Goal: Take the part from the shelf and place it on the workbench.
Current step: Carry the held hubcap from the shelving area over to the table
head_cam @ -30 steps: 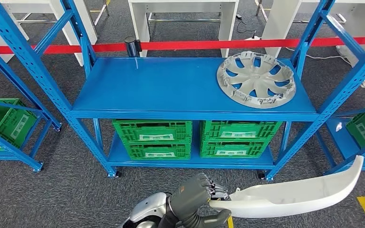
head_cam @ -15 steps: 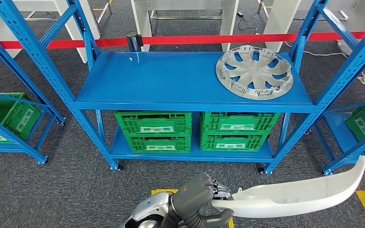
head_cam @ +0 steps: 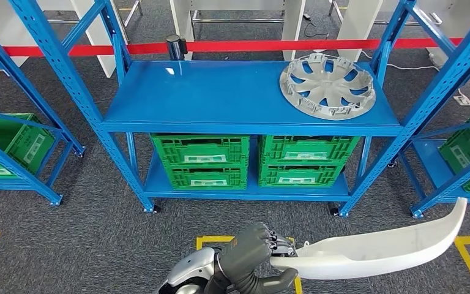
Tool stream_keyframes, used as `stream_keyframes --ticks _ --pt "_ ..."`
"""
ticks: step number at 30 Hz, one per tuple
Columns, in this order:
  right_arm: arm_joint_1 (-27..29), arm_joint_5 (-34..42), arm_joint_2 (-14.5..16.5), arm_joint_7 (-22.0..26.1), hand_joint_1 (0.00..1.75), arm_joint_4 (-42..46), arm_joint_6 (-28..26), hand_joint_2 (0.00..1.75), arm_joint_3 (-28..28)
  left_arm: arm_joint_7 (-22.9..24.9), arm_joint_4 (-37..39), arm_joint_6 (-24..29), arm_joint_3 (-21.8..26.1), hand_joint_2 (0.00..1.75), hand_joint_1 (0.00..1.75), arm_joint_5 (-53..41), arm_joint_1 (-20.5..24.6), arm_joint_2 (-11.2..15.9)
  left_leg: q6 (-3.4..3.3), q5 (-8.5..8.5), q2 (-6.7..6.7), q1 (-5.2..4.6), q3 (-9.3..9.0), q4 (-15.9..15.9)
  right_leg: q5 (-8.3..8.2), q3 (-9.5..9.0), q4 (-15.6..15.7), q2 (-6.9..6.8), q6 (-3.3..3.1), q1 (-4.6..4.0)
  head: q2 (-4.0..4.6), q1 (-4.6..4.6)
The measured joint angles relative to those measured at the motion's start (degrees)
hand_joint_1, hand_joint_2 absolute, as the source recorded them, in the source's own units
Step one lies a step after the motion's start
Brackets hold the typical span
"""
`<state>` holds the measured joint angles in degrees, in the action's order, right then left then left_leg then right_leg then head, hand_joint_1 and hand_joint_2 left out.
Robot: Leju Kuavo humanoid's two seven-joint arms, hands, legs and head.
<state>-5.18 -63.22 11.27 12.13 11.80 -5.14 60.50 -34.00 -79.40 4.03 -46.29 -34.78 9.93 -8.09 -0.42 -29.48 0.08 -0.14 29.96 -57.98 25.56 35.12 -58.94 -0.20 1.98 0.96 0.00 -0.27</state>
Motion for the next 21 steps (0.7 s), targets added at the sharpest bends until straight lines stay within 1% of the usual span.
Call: stream_keyframes --ticks 1,2,3,4,5,6,7,8,9,10,11,12,13,15,16,17,18,19,20,21 --pt "0.0 -0.1 0.0 0.1 0.00 0.0 0.0 0.00 0.0 0.0 0.0 0.0 0.0 1.75 1.75 0.0 0.0 0.0 -0.46 0.44 0.08 0.08 0.24 0.2 0.97 0.51 -1.0 0.05 0.27 0.05 0.00 -0.10" --pt "0.0 -0.2 0.0 0.1 0.00 0.0 0.0 0.00 0.0 0.0 0.0 0.0 0.0 1.75 1.75 0.0 0.0 -0.1 -0.85 0.91 0.16 0.18 0.60 0.3 2.78 1.47 -3.2 0.10 0.46 0.06 0.00 -0.27" --pt "0.0 -0.3 0.0 0.1 0.00 0.0 0.0 0.00 0.0 0.1 -0.1 0.0 0.0 1.75 1.75 0.0 0.0 -0.1 -1.12 1.30 0.24 0.20 1.06 0.3 5.24 2.81 -6.6 0.13 0.61 0.07 0.00 -0.45" --pt "0.0 -0.4 0.0 0.1 0.00 0.0 0.0 0.00 0.0 0.1 -0.1 0.0 0.0 1.75 1.75 0.0 0.0 -0.1 -1.29 1.67 0.26 0.13 1.66 0.2 7.67 4.23 -10.5 0.14 0.73 0.04 0.00 -0.61" --pt "0.0 -0.6 0.0 0.0 0.00 0.0 0.0 0.00 0.0 0.2 -0.1 0.0 0.0 1.75 1.75 0.0 0.0 -0.1 -1.36 2.04 0.28 0.05 2.25 0.1 9.36 5.27 -13.8 0.14 0.81 0.04 0.00 -0.69" --pt "0.0 -0.7 0.0 -0.2 0.00 0.0 0.0 0.00 0.0 0.2 -0.1 0.0 0.0 1.75 1.75 0.0 -0.1 0.0 -1.38 2.35 0.29 -0.02 2.80 0.0 10.01 5.46 -15.5 0.14 0.83 0.03 0.00 -0.72" --pt "0.0 -0.9 0.0 -0.4 0.00 0.0 0.0 0.00 0.0 0.3 -0.1 0.0 0.0 1.75 1.75 0.0 -0.1 0.0 -1.32 2.62 0.28 -0.05 3.29 -0.2 9.60 4.55 -15.0 0.14 0.77 0.03 0.00 -0.75" --pt "0.0 -1.0 0.0 -0.6 0.00 0.0 0.0 0.00 0.0 0.3 -0.1 0.0 0.0 1.75 1.75 0.0 -0.1 0.0 -1.21 2.83 0.25 -0.06 3.74 -0.4 8.34 2.44 -12.2 0.14 0.65 0.02 0.00 -0.79" --pt "-0.1 -1.2 -0.1 -0.7 0.00 0.0 0.0 0.00 0.0 0.3 -0.2 0.0 0.0 1.75 1.75 0.0 -0.1 0.0 -1.05 3.00 0.23 -0.05 4.10 -0.8 7.02 -0.35 -8.0 0.14 0.44 0.01 0.00 -0.84" --pt "-0.2 -1.3 -0.1 -0.8 0.00 0.0 0.0 0.00 0.0 0.3 -0.3 0.0 0.0 1.75 1.75 0.0 -0.1 0.0 -0.82 3.15 0.22 -0.14 4.42 -1.0 6.03 -2.68 -4.2 0.15 0.14 -0.14 0.00 -0.89" --pt "-0.3 -1.4 -0.1 -0.9 0.00 0.0 0.0 0.00 0.0 0.4 -0.4 0.0 0.0 1.75 1.75 0.0 -0.1 0.0 -0.54 3.30 0.22 -0.21 4.66 -1.3 5.38 -4.28 -1.4 0.19 -0.22 -0.24 0.00 -0.90" --pt "-0.3 -1.4 -0.2 -0.9 0.00 0.0 0.0 0.00 0.0 0.4 -0.5 0.0 0.0 1.75 1.75 0.0 -0.1 0.0 -0.21 3.50 0.23 -0.27 4.82 -1.4 5.18 -4.89 -0.1 0.24 -0.61 -0.39 0.00 -0.89" --pt "-0.3 -1.4 -0.2 -1.0 0.00 0.0 0.0 0.00 0.0 0.4 -0.5 0.0 0.0 1.75 1.75 0.0 -0.1 0.0 0.17 3.76 0.23 -0.28 4.91 -1.3 5.00 -4.72 0.0 0.28 -0.98 -0.55 0.00 -0.86" --pt "-0.1 -1.4 -0.2 -1.3 0.00 0.0 0.0 0.00 0.0 0.5 -0.6 0.0 0.0 1.75 1.75 0.0 -0.1 0.0 0.91 3.99 0.14 -0.16 5.13 -1.4 4.22 -4.37 0.2 0.19 -1.79 -0.46 0.00 -0.85" --pt "-0.1 -1.4 -0.2 -1.4 0.00 0.0 0.0 0.00 0.0 0.6 -0.6 0.0 0.0 1.75 1.75 0.0 -0.1 0.0 1.27 3.20 0.06 -0.10 5.54 -2.2 3.77 -4.09 0.3 0.09 -2.21 -0.35 0.00 -0.75" --pt "-0.1 -1.4 -0.1 -1.5 0.00 0.0 0.0 0.00 0.0 0.6 -0.6 -0.1 0.0 1.75 1.75 0.0 -0.1 0.1 1.62 1.60 -0.02 -0.03 6.28 -4.0 3.28 -3.70 0.5 0.00 -2.56 -0.22 0.00 -0.59" --pt "-0.1 -1.5 -0.1 -1.6 0.00 0.0 0.0 0.00 0.0 0.7 -0.6 -0.1 0.1 1.75 1.75 0.0 -0.1 0.1 1.93 -0.71 -0.08 0.10 7.36 -6.9 2.85 -3.22 0.5 -0.09 -2.78 -0.16 0.00 -0.41" --pt "-0.1 -1.5 -0.1 -1.6 0.00 0.0 0.0 0.00 0.0 0.7 -0.6 -0.1 0.1 1.75 1.75 0.0 -0.2 0.1 2.22 -3.22 -0.08 0.18 8.60 -10.6 2.44 -2.62 0.5 -0.11 -2.89 -0.16 0.00 -0.21" --pt "-0.1 -1.5 -0.1 -1.7 0.00 0.0 0.0 0.00 0.0 0.7 -0.5 -0.2 0.1 1.75 1.75 0.0 -0.2 0.2 2.44 -5.15 -0.08 0.28 9.55 -14.0 2.04 -2.02 0.4 -0.16 -2.88 -0.17 0.00 -0.12" --pt "0.0 -1.5 -0.1 -1.7 0.00 0.0 0.0 0.00 0.0 0.8 -0.5 -0.2 0.1 1.75 1.75 0.0 -0.3 0.2 2.56 -6.16 -0.07 0.33 9.79 -16.1 1.63 -1.42 0.4 -0.22 -2.83 -0.18 0.00 -0.09"
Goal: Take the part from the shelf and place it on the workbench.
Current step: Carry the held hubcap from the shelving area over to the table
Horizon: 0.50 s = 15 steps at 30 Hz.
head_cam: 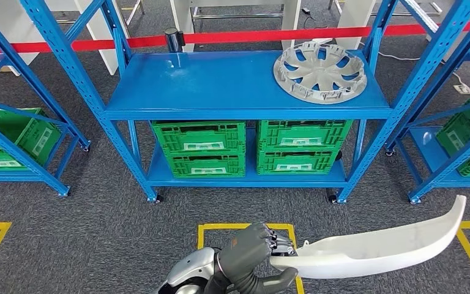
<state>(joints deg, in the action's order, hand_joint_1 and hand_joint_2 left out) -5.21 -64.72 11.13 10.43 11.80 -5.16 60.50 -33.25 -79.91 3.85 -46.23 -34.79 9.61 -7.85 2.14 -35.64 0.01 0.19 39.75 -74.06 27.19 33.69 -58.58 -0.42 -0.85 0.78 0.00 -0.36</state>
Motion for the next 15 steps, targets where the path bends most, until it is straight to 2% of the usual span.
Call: stream_keyframes --ticks 1,2,4,5,6,9,10,11,12,14,15 --pt "0.0 0.0 0.0 0.0 0.00 0.0 0.0 0.00 0.0 0.0 0.0 0.0 0.0 1.75 1.75 0.0 -0.1 0.0 0.02 0.04 0.00 0.03 -0.83 0.0 -0.41 0.58 -0.1 -0.04 0.09 0.00 0.00 0.03" --pt "0.0 0.0 0.0 0.0 0.00 0.0 0.0 0.00 0.0 0.0 0.1 0.0 0.0 1.75 1.75 0.0 -0.1 0.1 -0.07 1.01 0.01 0.04 -2.80 2.4 -0.79 1.08 -0.1 -0.06 0.20 0.00 0.00 0.07" --pt "0.0 0.0 0.0 0.1 0.00 0.0 0.0 0.00 0.0 0.0 0.0 0.0 0.0 1.75 1.75 0.0 -0.1 0.1 -0.56 3.29 0.01 -0.04 -8.36 10.6 -1.46 1.78 -0.3 -0.05 0.58 -0.05 0.00 0.13" --pt "0.0 0.0 0.0 0.1 0.00 0.0 0.0 0.00 0.0 0.0 -0.1 0.0 0.0 1.75 1.75 0.0 -0.1 0.1 -0.95 4.01 0.00 -0.17 -10.31 13.9 -1.75 1.96 -0.3 -0.05 0.87 -0.10 0.00 0.13" --pt "0.0 0.0 0.0 0.2 0.00 0.0 0.0 0.00 0.0 0.0 -0.2 0.0 0.0 1.75 1.75 0.0 -0.1 0.1 -1.38 4.31 -0.01 -0.33 -11.35 15.8 -2.05 2.05 -0.3 -0.06 1.22 -0.13 0.00 0.11" --pt "-0.1 -0.2 0.0 0.2 0.00 0.0 0.0 0.00 0.0 0.0 -0.3 -0.1 0.0 1.75 1.75 -0.1 -0.1 0.0 -2.73 5.28 0.02 -0.68 -11.06 16.5 -2.93 2.17 -0.1 -0.07 2.38 0.13 0.00 0.10" --pt "0.0 -0.2 0.0 0.1 0.00 0.0 0.0 0.00 -0.1 0.0 -0.4 -0.1 0.0 1.75 1.75 -0.1 -0.1 0.0 -3.17 5.83 0.09 -0.62 -10.78 16.7 -2.32 2.45 -0.6 -0.02 2.70 0.22 0.00 0.09" --pt "0.0 -0.3 0.0 0.1 0.00 0.0 0.0 0.00 -0.1 0.0 -0.4 -0.1 0.0 1.75 1.75 -0.2 -0.1 0.0 -3.57 6.42 0.17 -0.50 -10.35 16.8 -0.78 3.06 -2.0 0.05 2.96 0.26 0.00 -0.01" --pt "0.0 -0.3 0.0 0.0 0.00 0.0 0.0 0.00 -0.1 0.1 -0.4 -0.2 0.0 1.75 1.75 -0.3 -0.1 0.0 -3.87 6.99 0.26 -0.38 -9.81 16.9 1.59 4.02 -4.5 0.11 3.16 0.29 0.00 -0.13" --pt "-0.1 -0.4 0.0 0.1 0.00 0.0 0.0 0.00 -0.1 0.2 -0.4 -0.2 0.0 1.75 1.75 -0.4 -0.1 0.0 -4.17 7.97 0.33 -0.45 -8.39 16.8 6.67 6.24 -11.7 0.16 3.49 0.24 0.00 -0.39" --pt "0.0 -0.4 0.0 0.1 0.00 0.0 0.0 0.00 -0.1 0.3 -0.4 -0.1 0.0 1.75 1.75 -0.5 -0.2 0.0 -4.18 8.45 0.35 -0.49 -7.64 16.6 7.84 6.70 -14.5 0.16 3.60 0.24 0.00 -0.43"
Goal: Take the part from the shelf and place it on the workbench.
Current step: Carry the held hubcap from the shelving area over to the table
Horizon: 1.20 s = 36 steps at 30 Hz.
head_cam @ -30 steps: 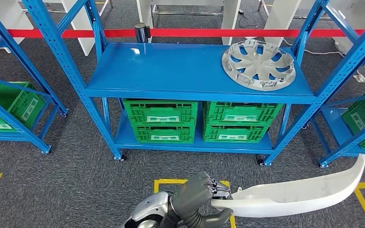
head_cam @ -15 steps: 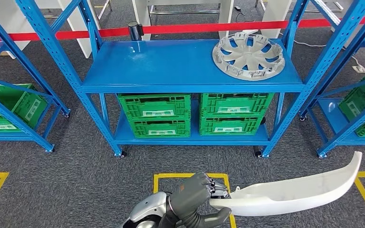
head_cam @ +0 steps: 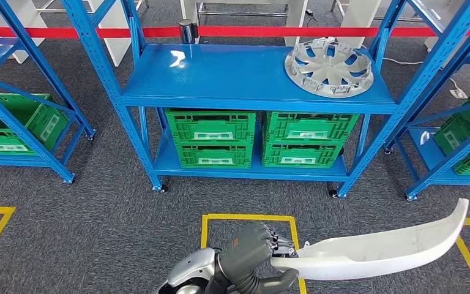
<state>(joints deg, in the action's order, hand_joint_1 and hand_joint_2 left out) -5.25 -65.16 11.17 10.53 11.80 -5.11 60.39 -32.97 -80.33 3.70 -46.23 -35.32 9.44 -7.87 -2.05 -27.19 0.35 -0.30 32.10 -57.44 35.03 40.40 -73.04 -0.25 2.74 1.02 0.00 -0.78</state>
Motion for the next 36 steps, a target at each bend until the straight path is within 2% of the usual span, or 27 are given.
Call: stream_keyframes --ticks 1,2,4,5,6,7,10,11,12,14,15,16,17,19,21,22,24,25,26,27,29,30,31,32,33,34,36 --pt "0.0 0.0 0.0 0.0 0.00 0.0 0.0 0.00 0.0 0.1 0.0 0.0 0.0 1.75 1.75 -0.1 0.0 0.0 0.05 0.44 0.01 -0.03 0.76 -0.2 0.00 -0.43 -1.0 0.01 0.05 -0.01 0.00 -0.02" --pt "0.0 0.0 0.0 0.1 0.00 0.0 0.0 0.00 0.0 0.1 0.0 0.0 0.0 1.75 1.75 -0.1 -0.1 0.0 0.17 0.81 0.00 -0.01 1.46 -0.4 -1.05 -1.99 0.2 0.01 0.04 0.00 0.00 -0.04" --pt "-0.1 0.0 0.0 0.1 0.00 0.0 0.0 0.00 0.0 0.2 0.0 0.1 0.0 1.75 1.75 -0.2 -0.1 0.1 0.57 1.34 -0.03 0.04 2.65 -1.1 -3.17 -7.43 7.5 0.02 -0.17 -0.02 0.00 -0.10" --pt "-0.2 -0.1 -0.1 0.1 0.00 0.0 0.0 0.00 0.0 0.2 0.0 0.1 0.0 1.75 1.75 -0.2 -0.1 0.1 0.87 1.57 -0.04 0.02 3.06 -1.4 -3.65 -9.76 11.0 0.10 -0.52 -0.16 0.00 -0.11" --pt "-0.3 -0.1 -0.1 0.1 0.00 0.0 0.0 0.00 0.0 0.2 -0.1 0.2 0.0 1.75 1.75 -0.2 -0.1 0.1 1.21 1.79 -0.05 -0.03 3.30 -1.6 -3.62 -11.21 13.4 0.19 -0.94 -0.30 0.00 -0.10" --pt "-0.4 -0.1 -0.1 0.1 0.00 0.0 0.0 0.00 -0.1 0.2 -0.1 0.3 0.0 1.75 1.75 -0.2 -0.1 0.1 1.57 2.07 -0.04 -0.07 3.44 -1.7 -3.37 -11.70 14.5 0.29 -1.43 -0.45 0.00 -0.07" --pt "-0.4 -0.1 0.0 0.1 0.00 0.0 0.0 0.00 -0.1 0.2 -0.2 0.4 0.0 1.75 1.75 -0.2 -0.2 0.2 2.63 2.34 -0.13 0.02 3.80 -2.0 -4.27 -10.96 14.7 0.22 -2.78 -0.40 0.00 0.05" --pt "-0.5 -0.1 0.0 0.1 0.00 0.0 0.0 0.00 -0.1 0.2 -0.2 0.5 0.0 1.75 1.75 -0.2 -0.2 0.3 2.94 1.12 -0.18 0.09 4.28 -3.1 -4.75 -10.57 14.8 0.13 -3.21 -0.30 0.00 0.16" --pt "-0.6 -0.1 0.0 0.1 0.00 0.0 0.0 0.00 -0.1 0.2 -0.2 0.5 0.0 1.75 1.75 -0.2 -0.2 0.3 3.25 -1.00 -0.24 0.17 5.12 -5.3 -5.31 -10.05 14.9 0.04 -3.57 -0.20 0.00 0.29" --pt "-0.6 -0.2 0.0 0.1 0.00 0.0 0.0 0.00 -0.1 0.2 -0.3 0.5 0.0 1.75 1.75 -0.2 -0.3 0.4 3.71 -6.16 -0.27 0.30 7.33 -12.2 -6.27 -8.80 14.8 -0.03 -3.82 -0.25 0.00 0.58" --pt "-0.6 -0.1 0.0 0.1 0.00 0.0 0.0 0.00 -0.1 0.2 -0.2 0.5 0.0 1.75 1.75 -0.2 -0.4 0.5 3.84 -7.67 -0.27 0.34 8.06 -15.3 -6.76 -8.12 14.8 -0.07 -3.80 -0.30 0.00 0.64" --pt "-0.5 -0.1 0.0 0.1 0.00 0.0 0.0 0.00 -0.1 0.2 -0.2 0.5 0.0 1.75 1.75 -0.2 -0.4 0.5 3.86 -7.95 -0.27 0.35 8.02 -16.9 -7.23 -7.45 14.7 -0.13 -3.77 -0.36 0.00 0.67" --pt "-0.5 -0.1 0.0 0.1 0.00 0.0 0.0 0.00 -0.1 0.2 -0.2 0.5 0.0 1.75 1.75 -0.2 -0.5 0.6 3.76 -7.18 -0.27 0.35 6.97 -16.6 -7.68 -6.81 14.7 -0.16 -3.72 -0.42 0.00 0.69" --pt "-0.5 -0.1 0.0 0.1 0.00 0.0 0.0 0.00 -0.1 0.2 -0.3 0.5 0.0 1.75 1.75 -0.2 -0.5 0.6 3.09 -4.48 -0.28 0.24 1.81 -9.9 -8.51 -5.80 14.6 -0.18 -3.55 -0.56 0.00 0.74" --pt "-0.5 -0.1 0.0 0.1 0.00 0.0 -0.1 0.00 -0.1 0.2 -0.4 0.5 0.0 1.75 1.75 -0.2 -0.5 0.6 2.33 -3.64 -0.27 -0.10 -3.29 -2.2 -9.25 -5.22 14.6 -0.18 -3.09 -0.67 0.00 0.73" --pt "-0.5 0.0 0.1 0.1 0.00 0.0 -0.1 0.00 -0.1 0.2 -0.4 0.5 0.0 1.75 1.75 -0.2 -0.5 0.6 2.04 -3.77 -0.26 -0.32 -4.33 -0.3 -9.60 -5.09 14.6 -0.20 -2.75 -0.62 0.00 0.79" --pt "-0.5 0.0 0.1 0.1 0.00 0.0 -0.1 0.00 -0.1 0.2 -0.4 0.5 0.0 1.75 1.75 -0.2 -0.5 0.5 1.48 -3.38 -0.23 -0.57 -4.12 0.6 -10.34 -5.01 14.8 -0.27 -1.98 -0.51 0.00 0.88" --pt "-0.5 0.0 0.1 0.1 0.00 0.0 0.0 0.00 -0.1 0.2 -0.4 0.5 0.0 1.75 1.75 -0.2 -0.5 0.5 1.09 -2.98 -0.13 -0.52 -3.93 0.9 -10.28 -4.86 14.7 -0.22 -1.67 -0.45 0.00 0.96" --pt "-0.5 0.0 0.1 0.1 0.00 0.0 0.0 0.00 -0.1 0.2 -0.4 0.5 0.0 1.75 1.75 -0.2 -0.4 0.4 0.68 -2.47 -0.04 -0.38 -3.69 1.1 -9.39 -4.46 13.9 -0.14 -1.40 -0.45 0.00 0.90" --pt "-0.4 0.0 0.1 0.0 0.00 0.0 0.0 0.00 -0.1 0.2 -0.4 0.5 0.0 1.75 1.75 -0.2 -0.4 0.3 0.34 -1.93 0.06 -0.20 -3.32 1.3 -7.59 -3.67 12.0 -0.03 -1.15 -0.43 0.00 0.77" --pt "-0.4 0.0 0.1 -0.1 0.00 0.0 0.0 0.00 -0.1 0.3 -0.4 0.5 0.0 1.75 1.75 -0.2 -0.3 0.2 -0.03 -1.08 0.18 -0.07 -2.18 1.2 -2.52 -1.21 5.1 0.11 -0.70 -0.28 0.00 0.47" --pt "-0.4 0.0 0.1 -0.1 0.00 0.0 0.0 0.00 -0.1 0.3 -0.3 0.5 0.0 1.75 1.75 -0.2 -0.3 0.2 -0.06 -0.71 0.24 -0.07 -1.51 1.0 -0.73 -0.18 1.6 0.12 -0.47 -0.22 0.00 0.38" --pt "-0.3 0.0 0.1 -0.1 0.00 0.0 0.0 0.00 -0.1 0.3 -0.3 0.5 0.0 1.75 1.75 -0.2 -0.3 0.2 -0.02 -0.38 0.29 -0.06 -0.83 0.7 -0.09 0.13 -0.5 0.12 -0.28 -0.16 0.00 0.35" --pt "-0.3 0.0 0.1 -0.1 0.00 0.0 0.0 0.00 -0.1 0.3 -0.3 0.5 0.0 1.75 1.75 -0.2 -0.3 0.2 0.09 -0.11 0.33 -0.01 -0.16 0.4 -0.57 -0.59 -0.7 0.12 -0.13 -0.09 0.00 0.32" --pt "-0.3 0.1 0.1 -0.1 0.00 0.0 0.0 0.00 -0.1 0.3 -0.2 0.5 0.0 1.75 1.75 -0.2 -0.3 0.2 0.23 0.10 0.34 0.07 0.49 0.0 -1.88 -2.47 1.4 0.11 -0.02 0.00 0.00 0.29" --pt "-0.3 0.2 0.1 0.0 0.00 0.0 0.0 0.00 -0.1 0.4 -0.2 0.5 0.0 1.75 1.75 -0.2 -0.3 0.2 0.41 0.24 0.34 0.16 1.08 -0.5 -3.24 -5.21 5.1 0.10 0.05 0.09 0.00 0.26" --pt "-0.4 0.4 0.1 0.1 0.00 0.0 0.0 0.00 -0.1 0.3 -0.2 0.4 0.0 1.75 1.75 -0.2 -0.2 0.1 0.97 0.49 0.31 0.10 2.07 -1.4 -4.32 -9.67 12.0 0.23 -0.42 -0.02 0.00 0.15"
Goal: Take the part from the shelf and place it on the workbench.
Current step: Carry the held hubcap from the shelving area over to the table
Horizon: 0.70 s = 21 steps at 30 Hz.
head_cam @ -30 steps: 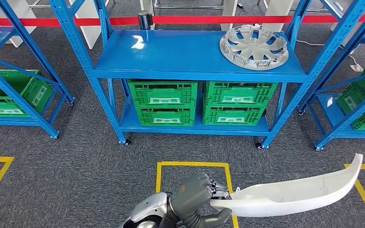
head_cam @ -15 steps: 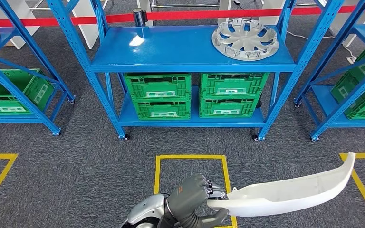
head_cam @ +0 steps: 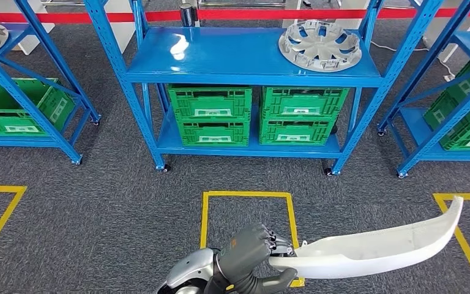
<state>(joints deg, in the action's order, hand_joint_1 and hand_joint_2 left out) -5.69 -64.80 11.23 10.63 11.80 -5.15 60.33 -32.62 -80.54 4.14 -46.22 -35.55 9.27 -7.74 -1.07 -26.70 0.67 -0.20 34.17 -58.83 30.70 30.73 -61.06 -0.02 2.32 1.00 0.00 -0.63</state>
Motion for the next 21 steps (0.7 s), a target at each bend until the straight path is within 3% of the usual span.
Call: stream_keyframes --ticks 1,3,4,5,8,9,10,12,15,17,19,21 --pt "0.0 0.1 0.0 0.0 0.00 0.0 0.0 0.00 0.0 0.0 0.0 0.0 0.0 1.75 1.75 0.0 0.1 0.0 0.31 0.13 -0.02 -0.09 0.29 -0.3 0.21 -0.90 1.7 0.10 -0.44 -0.06 0.00 -0.04" --pt "0.0 0.2 0.0 0.1 0.00 0.0 0.0 0.00 0.0 0.0 0.0 -0.2 0.0 1.75 1.75 0.0 0.2 -0.1 0.98 0.53 -0.05 -0.20 0.48 -0.3 0.30 -0.69 2.2 0.26 -1.40 -0.17 0.00 0.02" --pt "0.1 0.2 0.0 0.1 0.00 0.0 0.0 0.00 0.0 0.1 0.0 -0.3 0.0 1.75 1.75 0.1 0.3 -0.1 0.95 0.49 -0.06 -0.20 0.54 -0.1 0.24 -0.59 2.5 0.24 -1.60 -0.13 0.00 0.03" --pt "0.1 0.1 0.0 0.2 0.00 0.0 0.0 0.00 0.0 0.2 0.0 -0.4 0.0 1.75 1.75 0.1 0.4 -0.2 0.60 0.46 -0.07 -0.21 0.57 0.1 0.01 -0.50 2.6 0.23 -1.77 -0.13 0.00 0.10" --pt "0.1 -1.0 0.1 0.3 0.00 0.0 0.0 0.00 -0.1 1.2 0.2 -0.6 0.0 1.75 1.75 0.0 0.6 -0.4 -1.54 1.03 -0.07 -0.33 0.69 0.4 -0.50 -0.32 2.8 0.20 -2.22 -0.18 0.00 0.32" --pt "0.0 -1.4 0.1 0.3 0.00 0.0 0.0 0.00 -0.3 1.5 0.3 -0.6 0.0 1.75 1.75 0.0 0.7 -0.4 -1.87 1.38 -0.07 -0.35 0.71 0.5 -0.60 -0.28 2.7 0.20 -2.38 -0.27 0.00 0.35" --pt "0.0 -1.7 0.1 0.5 0.00 0.0 0.0 0.00 -0.4 1.7 0.4 -0.6 0.0 1.75 1.75 -0.1 0.7 -0.4 -1.92 1.57 -0.08 -0.33 0.72 0.6 -0.70 -0.23 2.7 0.19 -2.53 -0.34 0.00 0.35" --pt "-0.3 -2.1 0.1 0.7 0.00 0.0 0.0 0.00 -0.5 1.8 0.5 -0.6 0.0 1.75 1.75 -0.3 0.7 -0.5 -1.37 2.04 -0.10 -0.23 0.72 0.7 -0.80 -0.12 2.7 0.19 -2.70 -0.47 0.00 0.36" --pt "-0.5 -2.3 0.1 0.8 0.00 0.0 0.0 0.00 -0.6 1.9 0.6 -0.6 0.0 1.75 1.75 -0.6 0.8 -0.5 0.10 2.46 -0.16 -0.07 0.74 1.0 -0.86 0.05 2.6 0.18 -2.80 -0.58 0.00 0.34" --pt "-0.7 -2.3 0.1 0.8 0.00 0.0 0.0 0.00 -0.7 1.9 0.7 -0.5 0.0 1.75 1.75 -0.8 0.8 -0.6 0.63 2.39 -0.23 -0.10 0.85 0.9 -1.01 0.09 2.8 0.17 -2.55 -0.38 0.00 0.34" --pt "-0.8 -2.0 0.1 0.7 0.00 0.0 0.0 0.00 -0.9 1.9 0.6 -0.5 0.0 1.75 1.75 -0.9 0.8 -0.7 0.30 2.80 -0.16 -0.01 0.38 2.0 -1.30 -0.12 3.3 0.16 -2.02 -0.21 0.00 0.50" --pt "-0.9 -1.6 0.1 0.6 0.00 0.0 0.0 0.00 -0.9 2.0 0.6 -0.5 0.0 1.75 1.75 -1.1 1.0 -0.8 -0.17 3.87 0.21 0.40 -0.76 4.4 -0.40 0.25 2.4 0.17 -1.55 -0.35 0.00 0.55"
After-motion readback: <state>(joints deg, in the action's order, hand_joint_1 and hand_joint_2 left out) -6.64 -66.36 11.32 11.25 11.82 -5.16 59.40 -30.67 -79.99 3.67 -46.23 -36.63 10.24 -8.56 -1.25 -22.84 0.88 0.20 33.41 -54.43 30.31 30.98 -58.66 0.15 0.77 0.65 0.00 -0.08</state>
